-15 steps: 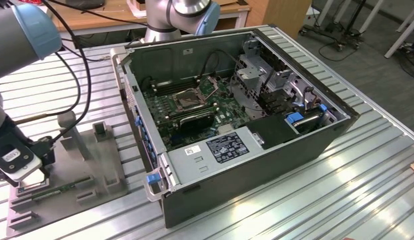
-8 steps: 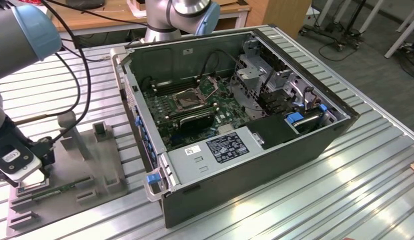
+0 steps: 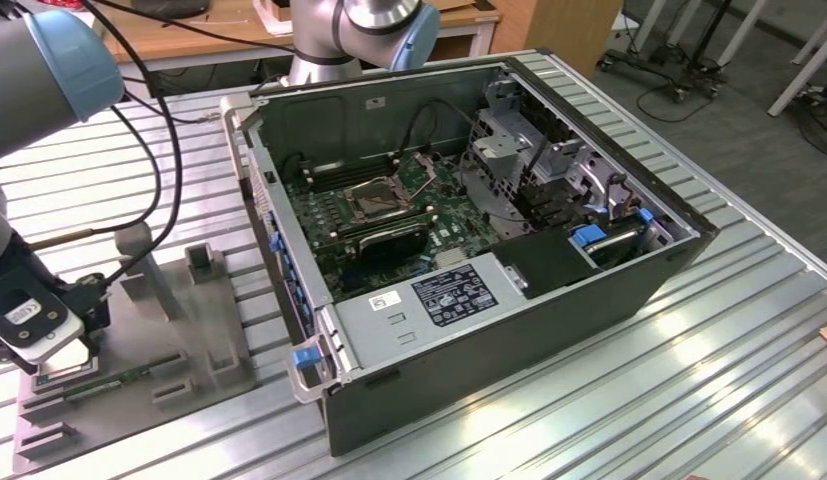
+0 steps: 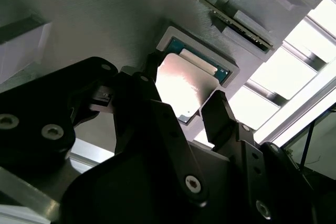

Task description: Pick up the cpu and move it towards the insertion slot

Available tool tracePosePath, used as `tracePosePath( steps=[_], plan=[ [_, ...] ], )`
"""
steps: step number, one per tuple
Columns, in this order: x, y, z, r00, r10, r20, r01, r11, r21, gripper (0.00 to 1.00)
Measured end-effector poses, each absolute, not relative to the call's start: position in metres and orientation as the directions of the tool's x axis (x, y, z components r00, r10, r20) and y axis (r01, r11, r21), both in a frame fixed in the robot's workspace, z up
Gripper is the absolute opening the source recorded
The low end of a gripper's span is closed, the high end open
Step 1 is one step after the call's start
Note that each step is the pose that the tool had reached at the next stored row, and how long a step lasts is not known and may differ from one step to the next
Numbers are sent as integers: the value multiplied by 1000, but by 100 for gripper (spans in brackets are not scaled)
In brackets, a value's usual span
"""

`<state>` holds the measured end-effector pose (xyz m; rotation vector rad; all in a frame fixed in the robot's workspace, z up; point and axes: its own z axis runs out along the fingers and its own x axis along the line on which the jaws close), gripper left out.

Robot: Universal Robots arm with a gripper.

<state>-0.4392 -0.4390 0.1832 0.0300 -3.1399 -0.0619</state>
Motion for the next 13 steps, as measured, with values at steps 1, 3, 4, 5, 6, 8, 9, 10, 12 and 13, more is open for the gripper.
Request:
tracePosePath(
  steps=[1,3,4,5,6,8,9,10,12,13],
  plan=[
    [-439,-439,183,-1000,-19,1,-19,999,39,61],
    [-439,-439,184,-1000,-19,1,-19,999,39,61],
    [-439,-439,184,-1000,-19,1,-19,999,39,61],
    [-439,-439,184,-1000,-19,1,-19,999,39,61],
    [-439,-439,184,-1000,-19,1,-19,999,39,61],
    [-439,-439,184,-1000,-19,1,-19,999,39,61],
    [-439,-439,185,-1000,-19,1,-19,999,39,61],
    [-439,-439,185,-1000,-19,1,-19,999,39,61],
    [-439,-439,185,-1000,-19,1,-19,999,39,61],
    [-439,-439,185,-1000,-19,1,-19,999,39,61]
  ],
)
